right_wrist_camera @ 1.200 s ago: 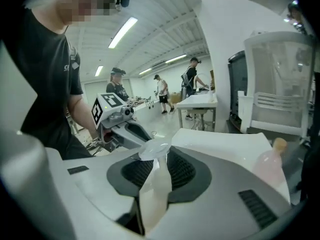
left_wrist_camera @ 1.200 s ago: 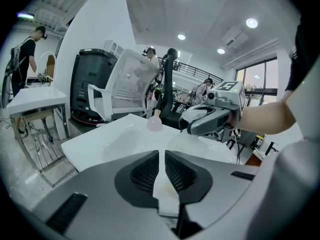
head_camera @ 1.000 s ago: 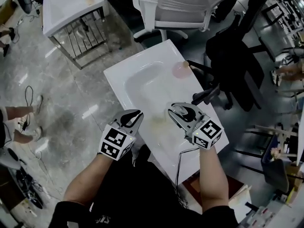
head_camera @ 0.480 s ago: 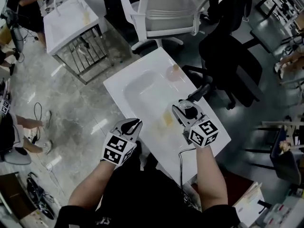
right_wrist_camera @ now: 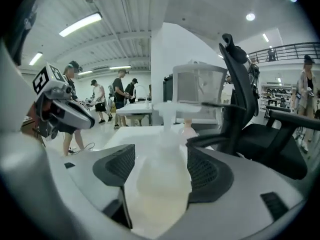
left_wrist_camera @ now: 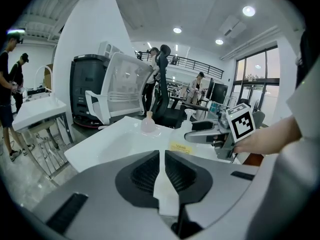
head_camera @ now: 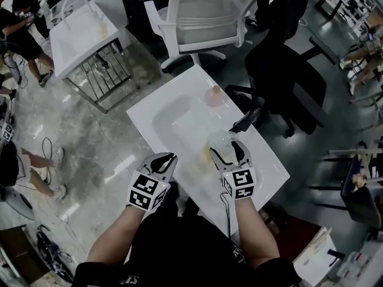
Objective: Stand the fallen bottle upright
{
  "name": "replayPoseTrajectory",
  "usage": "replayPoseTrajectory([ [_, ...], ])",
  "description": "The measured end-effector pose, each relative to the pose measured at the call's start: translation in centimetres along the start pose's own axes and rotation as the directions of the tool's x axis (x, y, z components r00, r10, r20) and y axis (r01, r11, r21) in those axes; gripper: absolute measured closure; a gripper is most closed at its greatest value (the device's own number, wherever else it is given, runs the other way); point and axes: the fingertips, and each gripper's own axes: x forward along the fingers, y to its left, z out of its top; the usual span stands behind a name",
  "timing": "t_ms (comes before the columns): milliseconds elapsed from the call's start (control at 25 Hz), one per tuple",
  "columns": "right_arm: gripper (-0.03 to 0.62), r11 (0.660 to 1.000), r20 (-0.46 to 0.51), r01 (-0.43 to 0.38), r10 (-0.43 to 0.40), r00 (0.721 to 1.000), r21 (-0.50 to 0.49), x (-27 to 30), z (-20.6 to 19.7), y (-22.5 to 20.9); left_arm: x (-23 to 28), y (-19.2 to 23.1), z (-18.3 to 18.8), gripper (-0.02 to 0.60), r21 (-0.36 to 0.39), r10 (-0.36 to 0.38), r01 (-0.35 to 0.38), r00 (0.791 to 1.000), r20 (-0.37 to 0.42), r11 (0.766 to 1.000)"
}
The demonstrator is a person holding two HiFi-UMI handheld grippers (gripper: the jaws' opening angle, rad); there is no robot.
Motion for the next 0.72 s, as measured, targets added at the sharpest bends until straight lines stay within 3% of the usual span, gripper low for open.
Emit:
replayPoseTrajectory([
  [360,0.207,0.994,-0.020,0.107,-0.107,0.994,0.020,4.8,-4.0,-0.8,0.9,0.2,-2.1,0.538,0.010,-0.023,0.023,0.998,-0.062,1.000],
  [520,0.220,0.992,0.066,0.119,-0.122,0.990,0.047,5.6,-2.7,-1.1,0.7,0.2,-3.3,0.538,0.010,-0.027,0.028,0.995,-0.094,1.000],
  [720,0.229,0.993,0.057,0.105,-0.108,0.993,0.053,5.4,-2.6,-1.0,0.5,0.3,-5.1,0.538,-0.005,-0.033,0.033,0.991,-0.129,0.999],
])
